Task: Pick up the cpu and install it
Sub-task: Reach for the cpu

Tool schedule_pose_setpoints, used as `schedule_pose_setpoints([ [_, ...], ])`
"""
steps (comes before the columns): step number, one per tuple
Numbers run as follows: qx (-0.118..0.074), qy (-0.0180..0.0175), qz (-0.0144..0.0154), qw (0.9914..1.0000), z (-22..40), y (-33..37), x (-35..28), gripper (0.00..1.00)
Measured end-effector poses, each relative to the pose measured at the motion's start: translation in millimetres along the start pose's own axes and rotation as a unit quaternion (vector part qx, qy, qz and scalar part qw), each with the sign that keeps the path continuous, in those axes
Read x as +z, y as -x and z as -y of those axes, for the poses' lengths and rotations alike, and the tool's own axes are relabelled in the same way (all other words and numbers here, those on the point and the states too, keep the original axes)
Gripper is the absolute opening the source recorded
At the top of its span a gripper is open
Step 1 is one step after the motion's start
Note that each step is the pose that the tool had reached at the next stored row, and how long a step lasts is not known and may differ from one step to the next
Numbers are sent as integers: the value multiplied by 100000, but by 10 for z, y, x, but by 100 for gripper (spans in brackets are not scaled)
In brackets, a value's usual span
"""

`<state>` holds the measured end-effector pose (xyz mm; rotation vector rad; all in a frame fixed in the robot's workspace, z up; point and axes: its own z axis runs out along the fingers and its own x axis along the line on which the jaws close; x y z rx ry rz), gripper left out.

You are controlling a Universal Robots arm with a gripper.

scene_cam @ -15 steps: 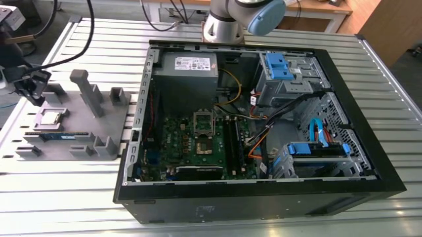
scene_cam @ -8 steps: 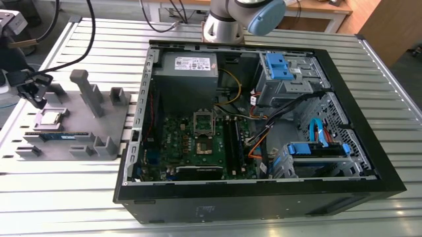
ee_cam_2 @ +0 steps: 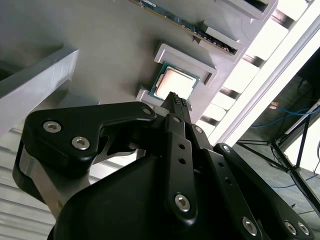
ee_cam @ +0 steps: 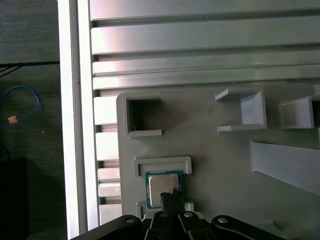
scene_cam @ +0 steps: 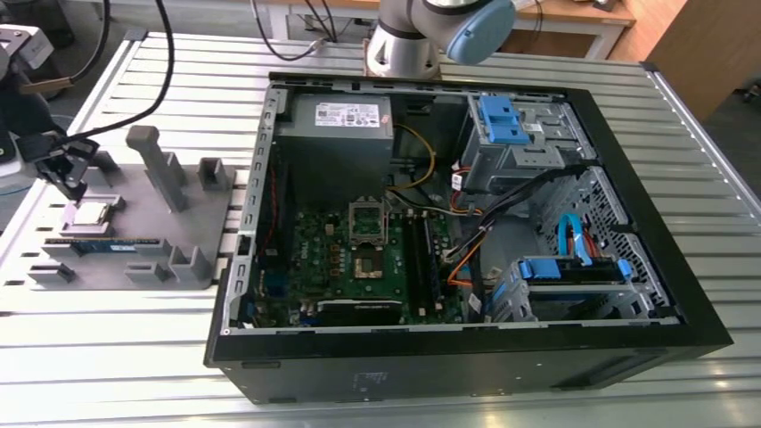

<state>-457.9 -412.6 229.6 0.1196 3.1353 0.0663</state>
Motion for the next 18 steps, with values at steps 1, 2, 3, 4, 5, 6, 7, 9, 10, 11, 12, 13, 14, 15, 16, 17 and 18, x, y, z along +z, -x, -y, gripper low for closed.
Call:
schedule_pose_setpoints([
  [1,-2,6,8,100000,0,0,5,11],
  [2,-1,6,8,100000,0,0,9,11],
  [3,-2,11,14,100000,1,0,15,11],
  [4,0,9,11,100000,2,0,18,11],
  [5,-1,5,5,100000,4,0,22,11],
  [6,-9,6,9,100000,8,1,25,11],
  [7,-9,7,8,100000,13,2,29,11],
  [9,-2,12,15,100000,21,2,38,11],
  [10,0,8,12,100000,26,2,42,11],
  [11,-1,11,15,100000,29,2,47,11],
  [12,5,13,17,100000,31,2,52,11],
  [13,2,7,11,100000,35,3,55,11],
  [14,-3,9,12,100000,38,3,60,11],
  [15,2,9,12,100000,39,3,66,11],
  [16,2,6,8,100000,39,3,69,11],
  [17,2,1,1,100000,40,2,70,11],
  [18,1,-2,-4,100000,40,3,70,11],
])
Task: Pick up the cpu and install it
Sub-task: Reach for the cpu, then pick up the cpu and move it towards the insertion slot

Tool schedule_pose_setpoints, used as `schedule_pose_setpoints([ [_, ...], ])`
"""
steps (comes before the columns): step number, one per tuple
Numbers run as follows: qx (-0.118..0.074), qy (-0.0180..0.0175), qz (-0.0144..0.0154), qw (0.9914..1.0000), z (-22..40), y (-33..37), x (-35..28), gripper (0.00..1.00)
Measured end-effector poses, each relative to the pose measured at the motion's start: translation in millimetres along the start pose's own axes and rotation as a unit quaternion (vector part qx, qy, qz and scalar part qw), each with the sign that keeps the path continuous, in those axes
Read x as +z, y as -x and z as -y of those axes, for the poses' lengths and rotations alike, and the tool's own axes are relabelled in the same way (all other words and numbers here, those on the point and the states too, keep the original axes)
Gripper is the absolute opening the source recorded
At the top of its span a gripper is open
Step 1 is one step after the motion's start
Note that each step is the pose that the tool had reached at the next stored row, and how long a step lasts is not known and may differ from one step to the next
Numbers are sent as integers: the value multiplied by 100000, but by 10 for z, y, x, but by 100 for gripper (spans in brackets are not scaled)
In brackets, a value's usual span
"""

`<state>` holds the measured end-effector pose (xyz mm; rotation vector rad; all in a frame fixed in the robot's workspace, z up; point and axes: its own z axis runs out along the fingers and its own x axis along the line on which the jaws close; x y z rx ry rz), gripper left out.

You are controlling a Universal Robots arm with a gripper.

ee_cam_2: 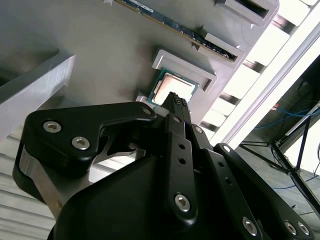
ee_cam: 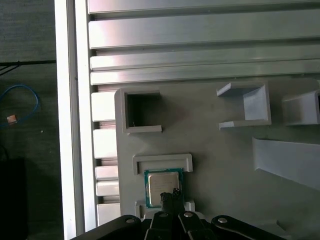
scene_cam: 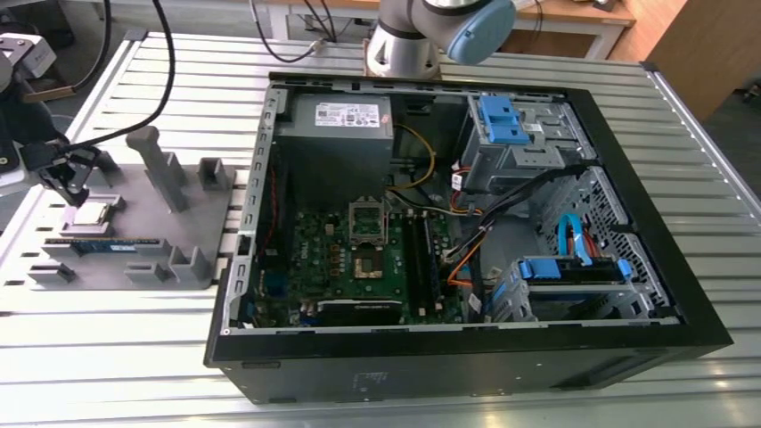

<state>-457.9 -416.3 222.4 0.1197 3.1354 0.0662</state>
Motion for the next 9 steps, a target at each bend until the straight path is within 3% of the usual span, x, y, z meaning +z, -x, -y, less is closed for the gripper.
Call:
schedule_pose_setpoints([
  [9,-3,7,15,100000,2,0,46,11],
])
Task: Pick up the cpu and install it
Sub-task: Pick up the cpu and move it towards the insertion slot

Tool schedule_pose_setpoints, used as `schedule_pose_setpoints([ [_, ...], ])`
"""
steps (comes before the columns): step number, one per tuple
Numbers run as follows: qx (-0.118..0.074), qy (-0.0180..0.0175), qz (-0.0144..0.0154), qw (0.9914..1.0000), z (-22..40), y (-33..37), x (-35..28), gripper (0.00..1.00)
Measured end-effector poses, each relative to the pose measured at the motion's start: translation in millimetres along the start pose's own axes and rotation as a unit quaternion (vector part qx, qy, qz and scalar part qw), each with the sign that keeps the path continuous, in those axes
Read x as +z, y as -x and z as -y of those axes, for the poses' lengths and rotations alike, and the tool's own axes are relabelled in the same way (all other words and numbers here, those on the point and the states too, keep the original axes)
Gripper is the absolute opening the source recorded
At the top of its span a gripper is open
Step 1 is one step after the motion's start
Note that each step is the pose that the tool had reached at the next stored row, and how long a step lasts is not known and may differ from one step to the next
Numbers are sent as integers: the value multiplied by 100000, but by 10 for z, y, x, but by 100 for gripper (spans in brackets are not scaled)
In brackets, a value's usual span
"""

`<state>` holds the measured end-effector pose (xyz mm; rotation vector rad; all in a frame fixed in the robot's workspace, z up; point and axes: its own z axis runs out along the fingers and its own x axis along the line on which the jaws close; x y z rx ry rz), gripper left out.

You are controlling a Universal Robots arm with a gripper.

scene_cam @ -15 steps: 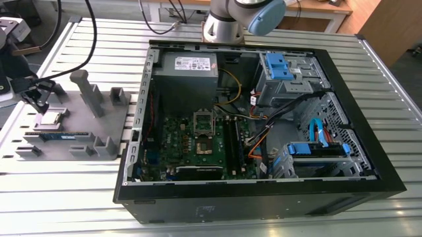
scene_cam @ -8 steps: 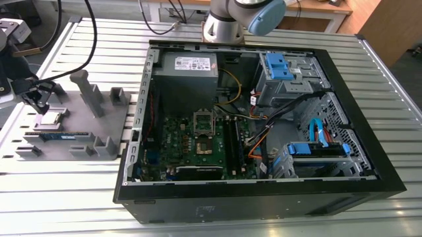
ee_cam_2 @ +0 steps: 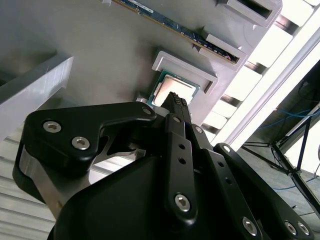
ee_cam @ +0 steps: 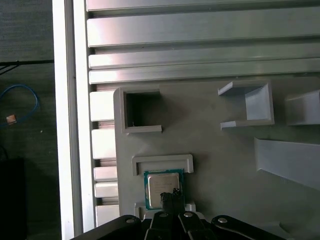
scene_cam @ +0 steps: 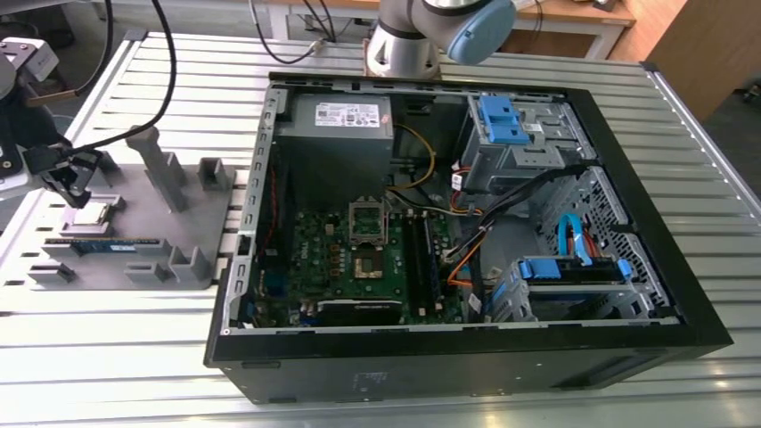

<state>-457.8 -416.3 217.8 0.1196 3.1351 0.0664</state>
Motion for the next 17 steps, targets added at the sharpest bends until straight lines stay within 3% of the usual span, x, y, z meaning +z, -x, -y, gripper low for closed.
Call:
schedule_pose_setpoints([
  [9,1,1,-1,100000,0,0,1,11],
  [15,1,0,-2,100000,0,0,2,41],
  [17,0,1,-1,100000,0,0,3,41],
])
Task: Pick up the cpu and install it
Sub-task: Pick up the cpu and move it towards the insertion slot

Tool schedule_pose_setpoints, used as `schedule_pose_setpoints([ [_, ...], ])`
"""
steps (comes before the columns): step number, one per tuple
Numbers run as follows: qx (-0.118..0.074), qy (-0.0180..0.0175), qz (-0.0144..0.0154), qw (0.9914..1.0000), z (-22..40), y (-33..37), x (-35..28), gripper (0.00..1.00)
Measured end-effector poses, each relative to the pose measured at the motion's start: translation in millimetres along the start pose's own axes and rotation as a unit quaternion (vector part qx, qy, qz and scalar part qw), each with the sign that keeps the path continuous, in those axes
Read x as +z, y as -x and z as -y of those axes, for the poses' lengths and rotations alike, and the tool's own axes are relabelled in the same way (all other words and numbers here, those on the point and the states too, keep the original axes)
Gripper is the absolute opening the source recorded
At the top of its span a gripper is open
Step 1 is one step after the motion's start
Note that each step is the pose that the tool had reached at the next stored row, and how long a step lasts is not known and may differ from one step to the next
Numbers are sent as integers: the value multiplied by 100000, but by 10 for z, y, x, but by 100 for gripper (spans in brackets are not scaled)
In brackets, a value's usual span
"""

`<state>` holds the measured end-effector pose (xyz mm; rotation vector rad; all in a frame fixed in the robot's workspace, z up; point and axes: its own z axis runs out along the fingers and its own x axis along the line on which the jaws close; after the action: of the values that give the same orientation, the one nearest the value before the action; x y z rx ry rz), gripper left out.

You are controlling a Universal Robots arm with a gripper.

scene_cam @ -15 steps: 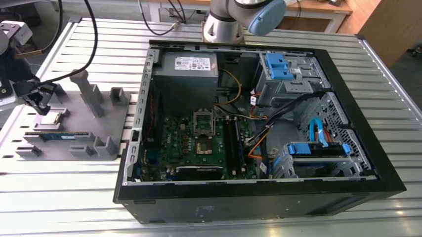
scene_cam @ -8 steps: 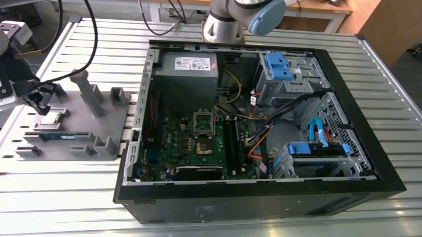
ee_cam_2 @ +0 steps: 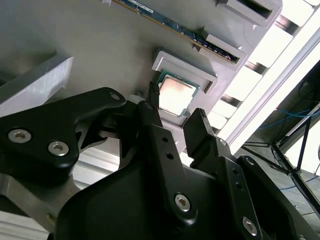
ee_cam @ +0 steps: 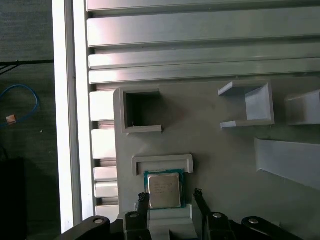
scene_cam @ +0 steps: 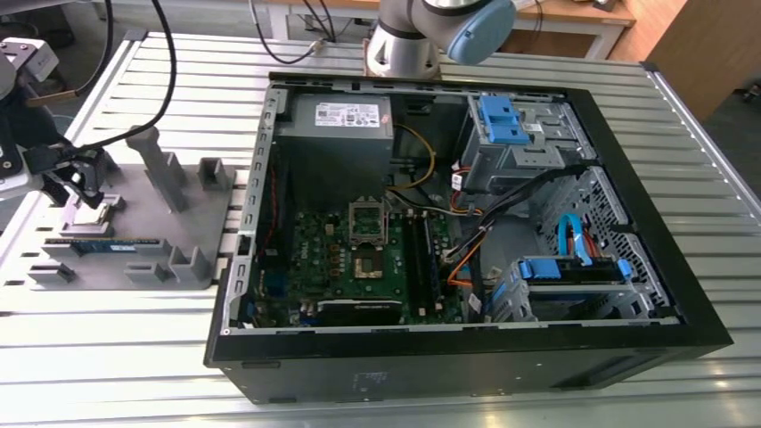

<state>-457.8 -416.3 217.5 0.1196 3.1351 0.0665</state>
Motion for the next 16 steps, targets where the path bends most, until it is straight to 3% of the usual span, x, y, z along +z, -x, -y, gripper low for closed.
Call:
schedule_pose_setpoints([
  [1,1,0,1,100000,0,0,0,47],
  [16,2,2,3,100000,1,0,17,47],
])
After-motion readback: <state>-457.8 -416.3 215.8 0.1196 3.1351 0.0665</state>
